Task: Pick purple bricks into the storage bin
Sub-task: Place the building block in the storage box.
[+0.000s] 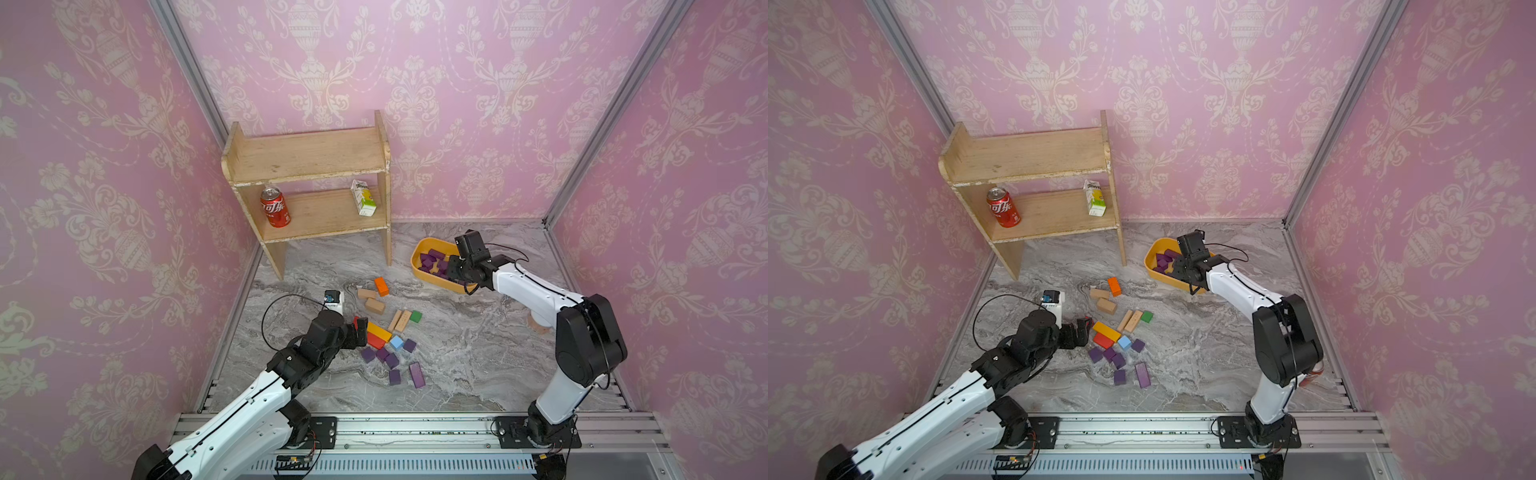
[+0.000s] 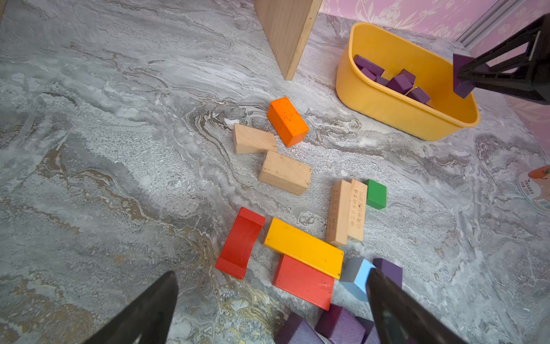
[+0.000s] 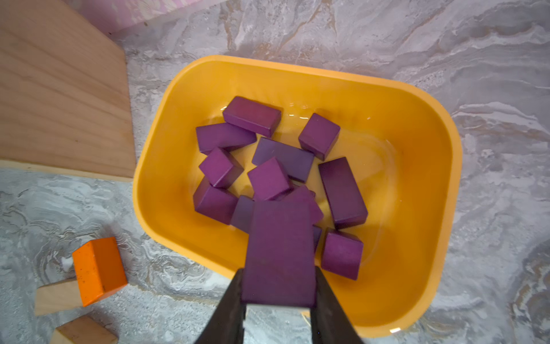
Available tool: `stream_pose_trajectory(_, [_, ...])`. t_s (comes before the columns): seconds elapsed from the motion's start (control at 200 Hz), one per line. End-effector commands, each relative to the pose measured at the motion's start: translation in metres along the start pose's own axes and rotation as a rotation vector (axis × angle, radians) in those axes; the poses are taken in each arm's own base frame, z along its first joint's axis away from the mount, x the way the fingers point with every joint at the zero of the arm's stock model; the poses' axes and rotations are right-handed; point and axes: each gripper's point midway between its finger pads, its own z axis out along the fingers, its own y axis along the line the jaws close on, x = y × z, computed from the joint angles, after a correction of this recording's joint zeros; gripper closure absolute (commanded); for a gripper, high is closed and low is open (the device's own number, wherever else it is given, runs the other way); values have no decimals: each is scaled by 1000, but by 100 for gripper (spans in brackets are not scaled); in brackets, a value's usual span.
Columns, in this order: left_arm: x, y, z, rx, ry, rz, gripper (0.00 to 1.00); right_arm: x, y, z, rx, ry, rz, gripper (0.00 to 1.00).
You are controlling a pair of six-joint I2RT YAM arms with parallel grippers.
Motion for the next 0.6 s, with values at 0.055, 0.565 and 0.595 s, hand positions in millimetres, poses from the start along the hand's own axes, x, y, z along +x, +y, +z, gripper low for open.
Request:
stream_pose_trajectory(0.055, [-16,-6,-5,5,-20,29,1,-27,-2,-6,-3,-54,1,66])
stream_pose_trajectory(0.565, [-51,-20,-29,48,-90,57,1,-42,7,-61,-190,-137,-66,5])
stream_pose_trajectory(0.595, [-50,-21,-29,52,-84,59,1,-36,9,-61,-211,-123,-67,6])
